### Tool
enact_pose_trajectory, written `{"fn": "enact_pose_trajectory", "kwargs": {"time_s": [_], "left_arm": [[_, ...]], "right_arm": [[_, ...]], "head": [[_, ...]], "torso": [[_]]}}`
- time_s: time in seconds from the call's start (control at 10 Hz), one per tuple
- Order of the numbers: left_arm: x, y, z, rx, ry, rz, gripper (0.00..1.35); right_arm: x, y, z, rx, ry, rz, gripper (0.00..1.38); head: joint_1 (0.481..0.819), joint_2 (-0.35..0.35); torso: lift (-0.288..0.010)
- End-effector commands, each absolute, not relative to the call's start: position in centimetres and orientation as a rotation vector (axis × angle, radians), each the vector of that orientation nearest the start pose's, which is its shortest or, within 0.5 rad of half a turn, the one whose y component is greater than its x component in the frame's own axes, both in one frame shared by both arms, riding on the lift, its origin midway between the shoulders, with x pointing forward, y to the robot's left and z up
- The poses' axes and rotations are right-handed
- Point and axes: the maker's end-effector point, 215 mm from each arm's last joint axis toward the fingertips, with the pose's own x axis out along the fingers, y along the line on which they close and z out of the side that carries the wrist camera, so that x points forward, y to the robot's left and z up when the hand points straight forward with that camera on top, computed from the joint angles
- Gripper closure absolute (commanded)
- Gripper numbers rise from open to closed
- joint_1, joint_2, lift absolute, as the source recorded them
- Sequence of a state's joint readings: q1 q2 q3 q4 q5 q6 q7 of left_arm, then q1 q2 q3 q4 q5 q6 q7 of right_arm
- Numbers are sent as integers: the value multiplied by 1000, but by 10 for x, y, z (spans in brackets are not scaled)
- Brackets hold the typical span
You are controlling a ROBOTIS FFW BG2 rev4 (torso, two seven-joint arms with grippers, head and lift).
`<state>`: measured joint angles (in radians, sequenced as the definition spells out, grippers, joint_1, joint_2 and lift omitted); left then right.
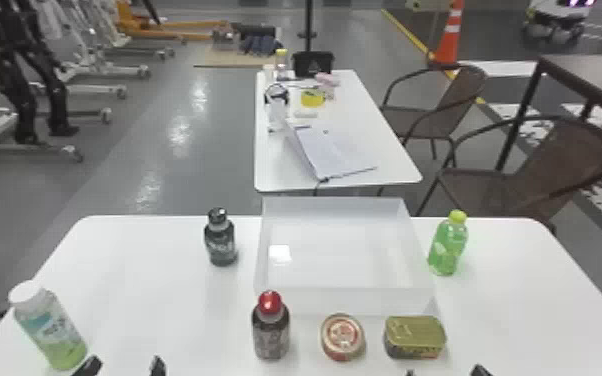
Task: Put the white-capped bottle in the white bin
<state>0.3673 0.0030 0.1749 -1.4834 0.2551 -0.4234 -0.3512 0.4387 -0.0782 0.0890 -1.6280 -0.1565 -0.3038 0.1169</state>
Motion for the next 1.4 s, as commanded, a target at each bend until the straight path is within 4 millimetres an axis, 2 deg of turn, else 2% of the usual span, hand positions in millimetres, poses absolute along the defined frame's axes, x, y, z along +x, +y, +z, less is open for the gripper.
{"fn": "enact_pose_trajectory", "kwargs": {"time_s": [0.0, 0.6, 1.0, 1.3], "left_arm": [[435, 284, -438, -172, -22, -78, 142], [434, 289, -438, -158, -18, -71, 142], [433, 322, -440, -105, -2, 33, 142], [433, 336, -442, -113, -3, 180, 139]], "right_arm": [[427, -183, -445, 116, 82, 175, 96], [427, -183, -445, 116, 82, 175, 96], [426, -183, -446, 118, 87, 176, 94], [427, -182, -445, 115, 85, 178, 94]], "head": [[549, 0], [549, 0], [549, 0], [549, 0]], "torso": [[-100], [-100], [-100], [-100]]}}
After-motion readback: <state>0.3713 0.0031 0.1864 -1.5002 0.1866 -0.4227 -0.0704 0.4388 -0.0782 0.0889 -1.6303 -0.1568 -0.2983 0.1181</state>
